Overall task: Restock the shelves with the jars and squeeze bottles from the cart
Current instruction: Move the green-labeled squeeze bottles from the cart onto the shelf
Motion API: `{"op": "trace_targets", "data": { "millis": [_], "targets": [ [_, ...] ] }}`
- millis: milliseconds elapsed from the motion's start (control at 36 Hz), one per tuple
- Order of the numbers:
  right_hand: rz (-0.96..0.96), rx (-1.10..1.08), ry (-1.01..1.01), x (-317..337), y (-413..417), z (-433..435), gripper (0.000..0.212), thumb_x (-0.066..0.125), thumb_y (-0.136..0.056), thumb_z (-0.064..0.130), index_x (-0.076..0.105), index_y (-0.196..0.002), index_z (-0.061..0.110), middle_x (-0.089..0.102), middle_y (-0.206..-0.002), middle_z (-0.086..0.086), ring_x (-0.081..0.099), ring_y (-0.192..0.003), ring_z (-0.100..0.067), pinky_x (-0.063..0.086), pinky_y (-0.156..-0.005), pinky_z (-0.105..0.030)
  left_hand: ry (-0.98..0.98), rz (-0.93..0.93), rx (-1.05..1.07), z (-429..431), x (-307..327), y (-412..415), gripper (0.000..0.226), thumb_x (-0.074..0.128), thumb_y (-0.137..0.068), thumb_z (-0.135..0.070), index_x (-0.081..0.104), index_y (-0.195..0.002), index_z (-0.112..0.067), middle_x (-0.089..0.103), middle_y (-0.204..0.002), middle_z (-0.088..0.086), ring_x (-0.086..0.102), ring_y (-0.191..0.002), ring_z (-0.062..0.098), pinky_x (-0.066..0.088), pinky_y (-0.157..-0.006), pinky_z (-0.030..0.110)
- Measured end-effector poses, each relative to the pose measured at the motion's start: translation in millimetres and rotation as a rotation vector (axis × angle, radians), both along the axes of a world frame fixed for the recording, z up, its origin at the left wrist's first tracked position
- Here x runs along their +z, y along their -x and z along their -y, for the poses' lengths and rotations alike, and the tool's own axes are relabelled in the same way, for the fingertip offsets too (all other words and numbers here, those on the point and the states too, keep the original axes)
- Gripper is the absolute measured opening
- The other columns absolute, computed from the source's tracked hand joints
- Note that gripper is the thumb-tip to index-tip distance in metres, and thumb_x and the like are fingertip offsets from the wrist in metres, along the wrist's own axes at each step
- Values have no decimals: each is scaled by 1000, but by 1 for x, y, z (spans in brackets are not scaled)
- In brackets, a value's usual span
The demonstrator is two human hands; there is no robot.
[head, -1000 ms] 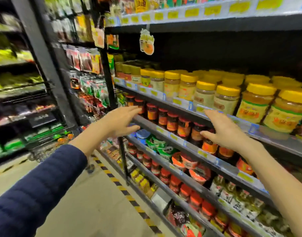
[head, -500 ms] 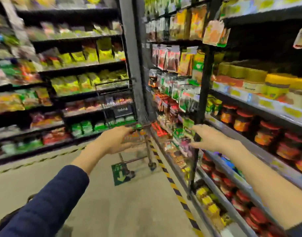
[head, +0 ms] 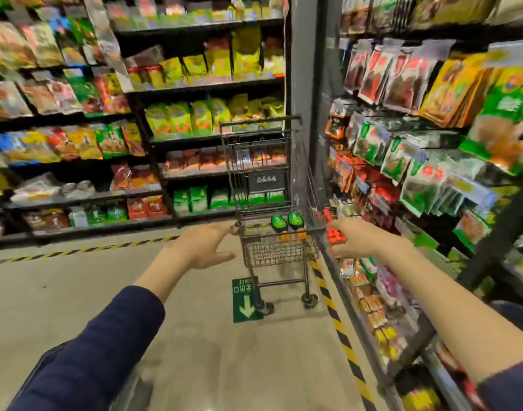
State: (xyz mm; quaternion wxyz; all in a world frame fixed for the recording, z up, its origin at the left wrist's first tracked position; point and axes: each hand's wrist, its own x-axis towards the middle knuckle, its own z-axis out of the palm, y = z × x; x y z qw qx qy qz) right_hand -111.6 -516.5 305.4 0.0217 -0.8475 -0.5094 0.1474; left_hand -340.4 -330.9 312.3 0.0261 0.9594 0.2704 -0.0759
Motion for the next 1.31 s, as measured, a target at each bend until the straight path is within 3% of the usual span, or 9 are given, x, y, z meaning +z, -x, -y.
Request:
{"op": "trace_targets", "data": {
  "millis": [278, 583, 694, 806, 1000, 1056, 1139, 1222, 1306],
  "targets": [
    [2, 91, 62, -23, -134, -125, 72, 60, -85, 41, 30, -143, 11, 39, -146, -10, 39, -133, -25, 37, -107, -39, 83, -20, 140, -105, -38, -122, 68, 51, -89, -50, 27, -145, -20, 36, -149, 7, 38, -134, 27, 34, -108, 41],
    [-72, 97, 144, -81, -240, -249, 78, 61, -84, 43, 25, -146, 13, 33, -150, -8, 33, -137, -24, 34, -109, -37, 321, -10, 194, -214, -114, -235, 68, 56, -90, -38, 26, -146, -11, 36, -149, 10, 38, -134, 25, 33, -108, 35],
    [-116, 73, 186, -111, -276, -295, 76, 59, -86, 40, 22, -146, 10, 30, -151, -10, 30, -139, -23, 29, -108, -33, 351, -52, 166, -259, -146, -280, 67, 54, -90, -44, 31, -143, -9, 41, -145, 11, 41, -131, 25, 36, -105, 34],
    [-212, 28, 236, -145, -307, -344, 81, 61, -84, 41, 22, -146, 5, 29, -151, -17, 31, -138, -27, 28, -112, -33, 466, -103, 168, -300, -176, -319, 74, 52, -90, -48, 25, -147, -11, 25, -154, 11, 29, -140, 24, 28, -111, 33],
    [-302, -64, 264, -201, -354, -412, 73, 62, -85, 36, 29, -143, 6, 37, -145, -19, 32, -136, -29, 28, -107, -30, 589, -183, 157, -358, -233, -378, 72, 52, -90, -46, 26, -146, -10, 32, -151, 14, 32, -138, 26, 30, -112, 37],
    [-332, -79, 293, -220, -366, -427, 74, 63, -85, 34, 28, -144, 8, 34, -148, -18, 31, -137, -29, 27, -108, -31, 636, -204, 177, -369, -252, -391, 77, 50, -88, -54, 27, -146, -9, 30, -152, 13, 30, -139, 27, 29, -113, 42],
    [-380, -120, 302, -255, -381, -447, 74, 66, -81, 35, 32, -142, 10, 35, -146, -18, 34, -134, -34, 29, -109, -40, 697, -200, 231, -378, -279, -411, 89, 44, -80, -72, 34, -141, -7, 43, -143, 9, 40, -133, 26, 34, -110, 37],
    [-437, -184, 295, -291, -395, -458, 71, 68, -78, 29, 35, -139, 11, 42, -140, -17, 42, -127, -33, 36, -105, -40, 781, -222, 332, -382, -311, -427, 80, 55, -84, -55, 21, -147, -19, 30, -152, 4, 33, -137, 27, 30, -113, 43],
    [-464, -236, 270, -323, -404, -463, 72, 66, -77, 25, 33, -141, 17, 41, -141, -13, 41, -129, -31, 36, -106, -41, 818, -244, 416, -385, -343, -443, 89, 55, -81, -61, 15, -149, -20, 23, -155, 9, 30, -139, 30, 30, -112, 47]
  ]
}}
